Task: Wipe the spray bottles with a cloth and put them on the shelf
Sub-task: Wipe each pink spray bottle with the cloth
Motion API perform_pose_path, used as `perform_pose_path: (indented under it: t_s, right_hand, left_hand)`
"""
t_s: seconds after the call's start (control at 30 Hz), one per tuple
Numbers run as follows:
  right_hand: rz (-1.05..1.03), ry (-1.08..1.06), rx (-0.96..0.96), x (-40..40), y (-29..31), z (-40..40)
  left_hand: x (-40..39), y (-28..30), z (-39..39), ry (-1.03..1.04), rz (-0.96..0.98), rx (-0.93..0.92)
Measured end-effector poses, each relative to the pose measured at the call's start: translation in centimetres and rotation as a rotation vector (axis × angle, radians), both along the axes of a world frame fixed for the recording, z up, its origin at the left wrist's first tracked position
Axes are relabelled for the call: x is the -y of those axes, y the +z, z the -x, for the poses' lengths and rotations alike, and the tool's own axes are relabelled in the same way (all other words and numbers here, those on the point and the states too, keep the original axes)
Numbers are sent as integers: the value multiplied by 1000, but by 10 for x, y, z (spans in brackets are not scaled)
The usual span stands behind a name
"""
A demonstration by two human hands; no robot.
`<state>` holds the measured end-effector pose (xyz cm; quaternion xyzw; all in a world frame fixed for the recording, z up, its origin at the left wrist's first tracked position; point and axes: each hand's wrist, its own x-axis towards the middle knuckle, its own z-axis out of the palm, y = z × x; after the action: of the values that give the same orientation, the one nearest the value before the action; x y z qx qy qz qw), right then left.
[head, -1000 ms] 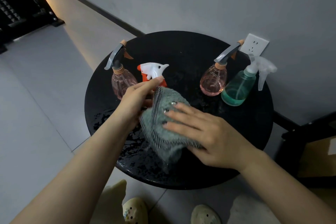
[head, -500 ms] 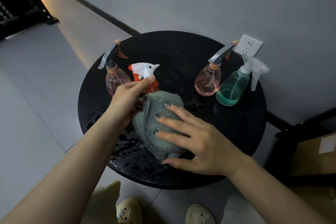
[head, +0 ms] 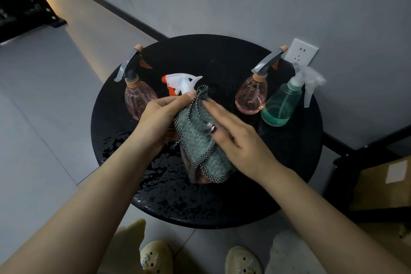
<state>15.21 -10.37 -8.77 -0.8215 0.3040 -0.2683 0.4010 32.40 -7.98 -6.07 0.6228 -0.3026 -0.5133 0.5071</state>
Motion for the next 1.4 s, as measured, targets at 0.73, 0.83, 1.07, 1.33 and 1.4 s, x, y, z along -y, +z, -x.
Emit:
perform_pose_path:
  t_s: [0.73, 0.83, 1.07, 1.33, 1.4]
  right_hand:
    - [-419, -48, 169, -4, 5, -6]
    - [-696, -69, 252, -3, -1, 0]
    - [-1494, 34, 530, -4, -15, 16]
    - [-1362, 44, 645, -12, -20, 7]
    - [-1144, -120, 550, -14, -21, 3]
  left_hand:
    - [1, 9, -8, -67, 62, 11]
    - [0, 15, -6, -105, 99, -9]
    - [3, 22, -3, -132, 212, -25]
    - [5, 25, -7, -127, 27, 111]
    - [2, 25, -6, -83, 44, 169]
